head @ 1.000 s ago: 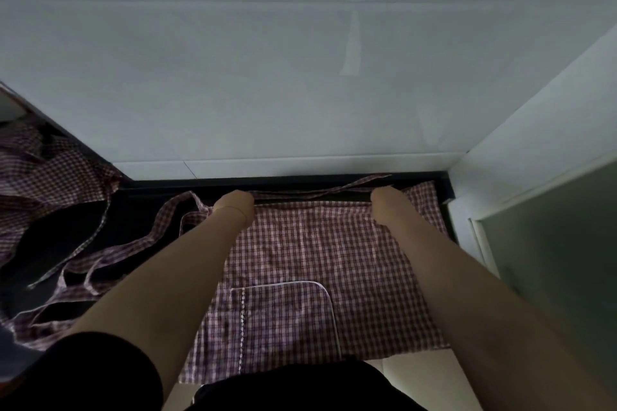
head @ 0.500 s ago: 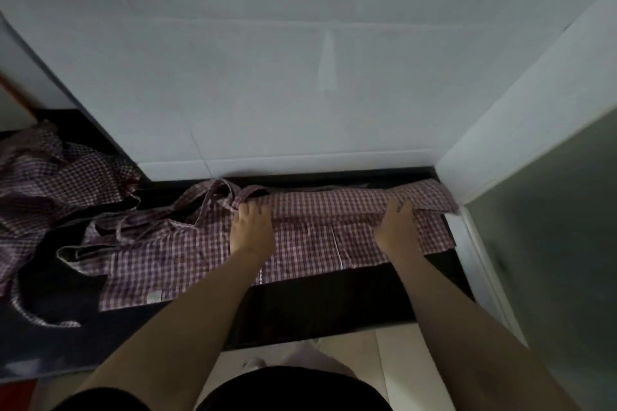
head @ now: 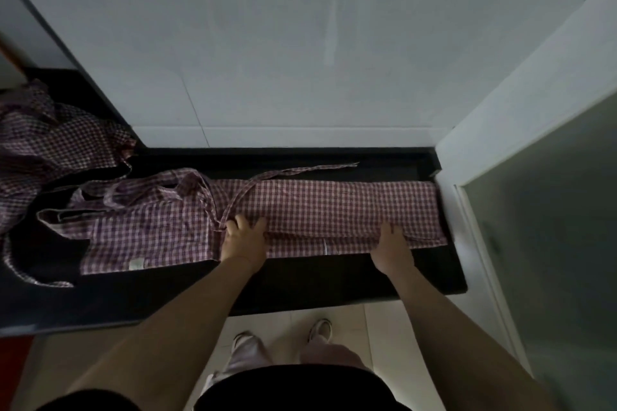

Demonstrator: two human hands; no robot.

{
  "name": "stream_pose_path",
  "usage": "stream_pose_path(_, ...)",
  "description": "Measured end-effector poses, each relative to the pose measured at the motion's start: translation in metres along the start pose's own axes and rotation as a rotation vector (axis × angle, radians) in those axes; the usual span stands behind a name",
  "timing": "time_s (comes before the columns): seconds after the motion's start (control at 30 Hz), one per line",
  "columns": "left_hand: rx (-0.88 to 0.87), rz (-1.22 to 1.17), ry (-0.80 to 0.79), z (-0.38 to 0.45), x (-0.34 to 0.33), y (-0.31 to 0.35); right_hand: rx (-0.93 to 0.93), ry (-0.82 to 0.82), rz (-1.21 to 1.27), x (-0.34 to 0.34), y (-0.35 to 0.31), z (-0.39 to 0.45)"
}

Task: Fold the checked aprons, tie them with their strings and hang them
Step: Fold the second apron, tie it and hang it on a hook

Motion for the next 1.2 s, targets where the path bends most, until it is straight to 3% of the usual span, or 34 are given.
stream_pose_path(0.07, 0.069, -0.051, 0.062, 0.011, 0.013, -0.007, 0.059, 0.036, 0.016, 0.004, -0.003, 0.003)
stream_pose_path(0.2, 0.047, -0.035, 0.193, 0.021, 0.044, 0.006, 0.132, 0.132, 0.122, 0.032, -0.012, 0.016)
stream_pose_path(0.27, 0.054, -0.064, 0.27, 0.024, 0.07, 0.011, 0.17, 0.236, 0.162, 0.058, -0.02, 0.022)
stream_pose_path(0.4, 0.032, -0.127, 0.576, 0.016, 0.127, 0.014, 0.228, 0.484, 0.235, 0.104, -0.039, 0.021)
stream_pose_path(0.5, -0.03, -0.223, 0.717, -0.014, 0.117, 0.016, 0.226, 0.655, 0.205, 0.109, -0.038, 0.003)
stream_pose_path(0.6, -0.033, -0.214, 0.533, -0.042, 0.049, 0.021, 0.082, 0.59, 0.118, 0.075, -0.016, -0.009)
stream_pose_path(0.67, 0.037, -0.17, 0.285, -0.051, 0.004, 0.022, -0.033, 0.373, 0.107, 0.041, 0.005, -0.008)
stream_pose_path(0.77, 0.075, -0.101, 0.114, -0.049, -0.026, 0.022, -0.085, 0.076, 0.112, 0.006, 0.022, -0.007)
stream_pose_path(0.87, 0.092, -0.126, 0.124, -0.043, -0.02, 0.021, -0.068, 0.064, 0.137, 0.002, 0.025, -0.007)
stream_pose_path(1.03, 0.098, -0.06, 0.279, -0.034, 0.007, 0.023, -0.067, 0.088, 0.168, 0.009, 0.032, -0.007)
stream_pose_path(1.2, 0.104, -0.141, 0.411, -0.036, 0.022, 0.029, 0.077, 0.349, 0.169, 0.032, 0.035, -0.011)
Point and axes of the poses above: each hand's wrist, its own z-axis towards the middle knuckle, its own x-axis out of the back of the hand, y = z × x, the point moved 6 cm from there along z, towards the middle knuckle, and after that the axes turned 3 degrees about x, right-handed, at the moved point
